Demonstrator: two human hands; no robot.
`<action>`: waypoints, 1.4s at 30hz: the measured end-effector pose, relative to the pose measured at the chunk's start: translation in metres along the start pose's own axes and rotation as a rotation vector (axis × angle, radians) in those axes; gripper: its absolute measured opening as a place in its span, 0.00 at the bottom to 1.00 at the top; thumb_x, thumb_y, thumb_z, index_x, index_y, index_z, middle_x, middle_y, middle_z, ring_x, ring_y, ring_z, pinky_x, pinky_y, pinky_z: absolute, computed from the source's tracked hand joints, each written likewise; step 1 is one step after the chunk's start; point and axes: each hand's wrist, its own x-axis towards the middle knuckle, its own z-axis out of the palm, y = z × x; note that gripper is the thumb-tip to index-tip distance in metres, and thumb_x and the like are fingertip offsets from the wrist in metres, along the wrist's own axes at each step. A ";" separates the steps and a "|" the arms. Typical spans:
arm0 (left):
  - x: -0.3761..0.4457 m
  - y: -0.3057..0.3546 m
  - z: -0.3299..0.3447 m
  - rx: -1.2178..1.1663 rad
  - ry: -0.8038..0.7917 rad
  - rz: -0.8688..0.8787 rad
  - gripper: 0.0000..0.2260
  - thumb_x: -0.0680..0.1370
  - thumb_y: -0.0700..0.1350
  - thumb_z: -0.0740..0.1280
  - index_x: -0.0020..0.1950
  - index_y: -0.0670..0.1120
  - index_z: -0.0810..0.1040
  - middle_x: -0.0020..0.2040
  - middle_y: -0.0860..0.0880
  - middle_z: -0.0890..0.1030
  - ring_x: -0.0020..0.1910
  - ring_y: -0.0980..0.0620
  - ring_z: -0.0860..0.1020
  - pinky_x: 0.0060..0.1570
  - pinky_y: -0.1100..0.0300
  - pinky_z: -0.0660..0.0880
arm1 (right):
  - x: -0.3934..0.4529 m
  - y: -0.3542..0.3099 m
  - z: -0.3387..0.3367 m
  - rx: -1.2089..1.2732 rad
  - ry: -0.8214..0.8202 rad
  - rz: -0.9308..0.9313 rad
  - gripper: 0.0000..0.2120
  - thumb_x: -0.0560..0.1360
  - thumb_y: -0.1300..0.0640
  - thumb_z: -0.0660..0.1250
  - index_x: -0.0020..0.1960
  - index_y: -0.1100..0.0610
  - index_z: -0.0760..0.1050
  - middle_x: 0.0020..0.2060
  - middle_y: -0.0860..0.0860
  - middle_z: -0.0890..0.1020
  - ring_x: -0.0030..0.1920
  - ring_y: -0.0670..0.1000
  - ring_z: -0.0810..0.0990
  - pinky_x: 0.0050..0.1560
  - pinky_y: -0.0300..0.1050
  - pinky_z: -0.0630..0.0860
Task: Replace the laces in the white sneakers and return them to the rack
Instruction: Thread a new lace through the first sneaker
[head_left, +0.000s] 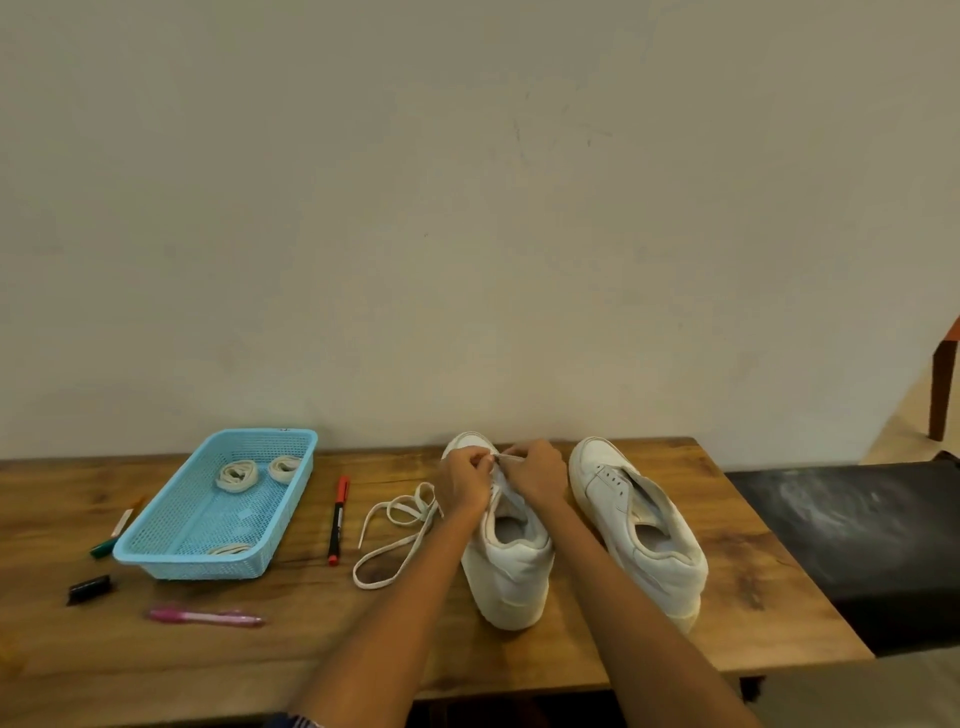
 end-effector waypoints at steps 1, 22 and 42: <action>-0.001 0.001 0.001 0.004 0.025 -0.002 0.06 0.77 0.42 0.67 0.50 0.43 0.82 0.49 0.46 0.83 0.50 0.46 0.79 0.40 0.61 0.68 | 0.000 0.002 0.000 0.028 0.003 0.014 0.10 0.73 0.54 0.67 0.51 0.55 0.83 0.47 0.53 0.85 0.47 0.52 0.82 0.46 0.42 0.76; -0.010 0.001 -0.006 0.292 -0.037 0.150 0.09 0.78 0.38 0.59 0.40 0.44 0.73 0.38 0.45 0.75 0.38 0.49 0.71 0.29 0.61 0.59 | -0.002 -0.002 0.011 0.119 0.044 0.150 0.11 0.75 0.56 0.64 0.52 0.49 0.82 0.51 0.50 0.83 0.50 0.52 0.80 0.41 0.39 0.70; -0.012 -0.003 -0.003 0.174 0.016 0.100 0.09 0.80 0.40 0.58 0.47 0.40 0.78 0.45 0.43 0.81 0.39 0.52 0.72 0.36 0.62 0.64 | -0.006 -0.009 0.006 -0.092 -0.056 -0.016 0.10 0.75 0.55 0.62 0.50 0.53 0.82 0.44 0.50 0.82 0.42 0.49 0.77 0.40 0.41 0.72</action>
